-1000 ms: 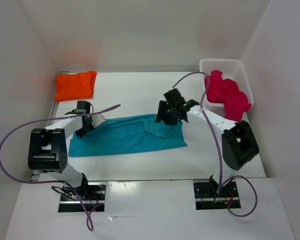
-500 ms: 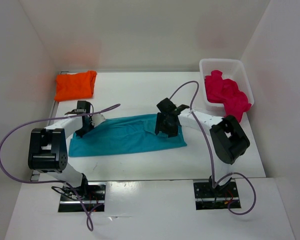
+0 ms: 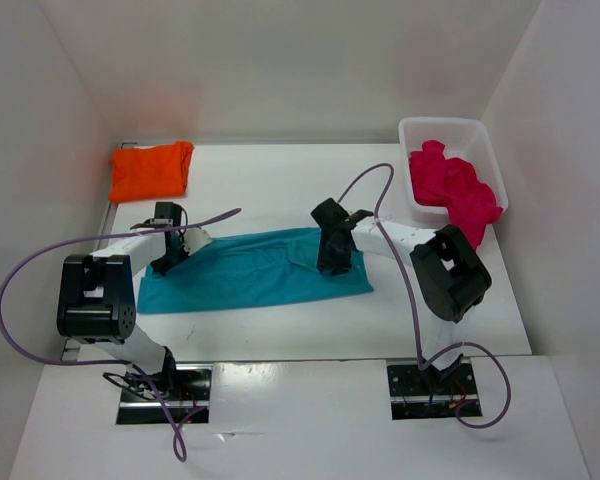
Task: Fold and stack the t-shirts
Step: Fold the other side of the tshirt into a rectangle
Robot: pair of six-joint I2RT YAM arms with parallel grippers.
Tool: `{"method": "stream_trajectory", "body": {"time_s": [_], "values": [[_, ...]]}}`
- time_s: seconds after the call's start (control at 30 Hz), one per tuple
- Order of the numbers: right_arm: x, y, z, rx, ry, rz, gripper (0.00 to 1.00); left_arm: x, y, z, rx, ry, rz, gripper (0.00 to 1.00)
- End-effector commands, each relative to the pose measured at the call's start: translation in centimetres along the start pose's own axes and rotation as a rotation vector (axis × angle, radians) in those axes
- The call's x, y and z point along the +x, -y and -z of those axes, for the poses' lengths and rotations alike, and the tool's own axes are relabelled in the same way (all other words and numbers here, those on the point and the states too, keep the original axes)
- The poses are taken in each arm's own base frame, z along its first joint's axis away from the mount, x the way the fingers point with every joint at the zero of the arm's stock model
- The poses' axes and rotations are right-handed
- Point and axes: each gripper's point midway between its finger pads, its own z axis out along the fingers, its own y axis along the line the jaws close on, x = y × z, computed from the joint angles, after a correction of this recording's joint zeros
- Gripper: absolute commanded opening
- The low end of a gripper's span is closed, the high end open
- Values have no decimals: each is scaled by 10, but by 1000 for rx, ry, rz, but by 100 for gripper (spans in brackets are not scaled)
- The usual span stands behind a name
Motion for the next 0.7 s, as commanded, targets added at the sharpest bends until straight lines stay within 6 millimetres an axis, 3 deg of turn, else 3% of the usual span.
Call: {"method": "stream_trajectory", "body": {"time_s": [0.0, 0.1, 0.13, 0.3, 0.53, 0.67], "values": [[-17, -8, 6, 5, 62, -1, 41, -4, -4, 3, -2, 5, 20, 2], [-16, -7, 9, 5, 62, -1, 28, -4, -4, 3, -2, 5, 20, 2], [-18, -8, 12, -2, 68, -2, 19, -4, -4, 3, -2, 5, 20, 2], [-20, -5, 23, 8, 84, -12, 0, -2, -1, 2, 5, -1, 18, 2], [-16, 3, 46, 8, 97, -13, 0, -1, -5, 2, -14, -11, 11, 2], [-2, 33, 55, 42, 79, -75, 0, 1, -18, 5, -74, -33, 32, 2]]}}
